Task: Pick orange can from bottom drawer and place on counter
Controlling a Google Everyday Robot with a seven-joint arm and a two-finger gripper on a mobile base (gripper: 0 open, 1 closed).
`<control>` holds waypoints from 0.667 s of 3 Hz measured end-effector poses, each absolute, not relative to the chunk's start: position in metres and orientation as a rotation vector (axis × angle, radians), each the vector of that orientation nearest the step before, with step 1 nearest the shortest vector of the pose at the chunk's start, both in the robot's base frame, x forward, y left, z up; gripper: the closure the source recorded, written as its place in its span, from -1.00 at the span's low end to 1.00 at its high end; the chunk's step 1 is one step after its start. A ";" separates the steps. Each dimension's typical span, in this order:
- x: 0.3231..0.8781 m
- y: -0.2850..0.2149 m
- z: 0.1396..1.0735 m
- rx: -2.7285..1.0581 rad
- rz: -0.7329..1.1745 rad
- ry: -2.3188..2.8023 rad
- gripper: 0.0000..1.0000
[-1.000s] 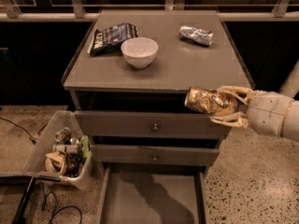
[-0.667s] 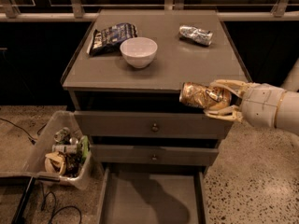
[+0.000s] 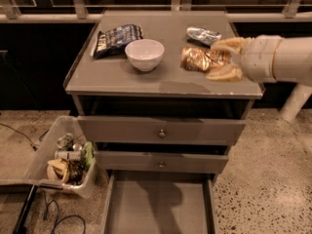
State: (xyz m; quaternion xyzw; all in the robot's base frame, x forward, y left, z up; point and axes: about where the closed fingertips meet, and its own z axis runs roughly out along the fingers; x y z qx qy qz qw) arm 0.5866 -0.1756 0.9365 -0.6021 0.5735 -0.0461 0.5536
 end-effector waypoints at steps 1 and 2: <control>0.632 -0.157 0.954 -1.381 -0.102 1.402 1.00; 0.664 -0.158 0.949 -1.266 -0.097 1.499 1.00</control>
Offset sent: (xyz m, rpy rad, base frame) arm 0.1170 0.0104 0.0008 0.1878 0.1247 -0.3012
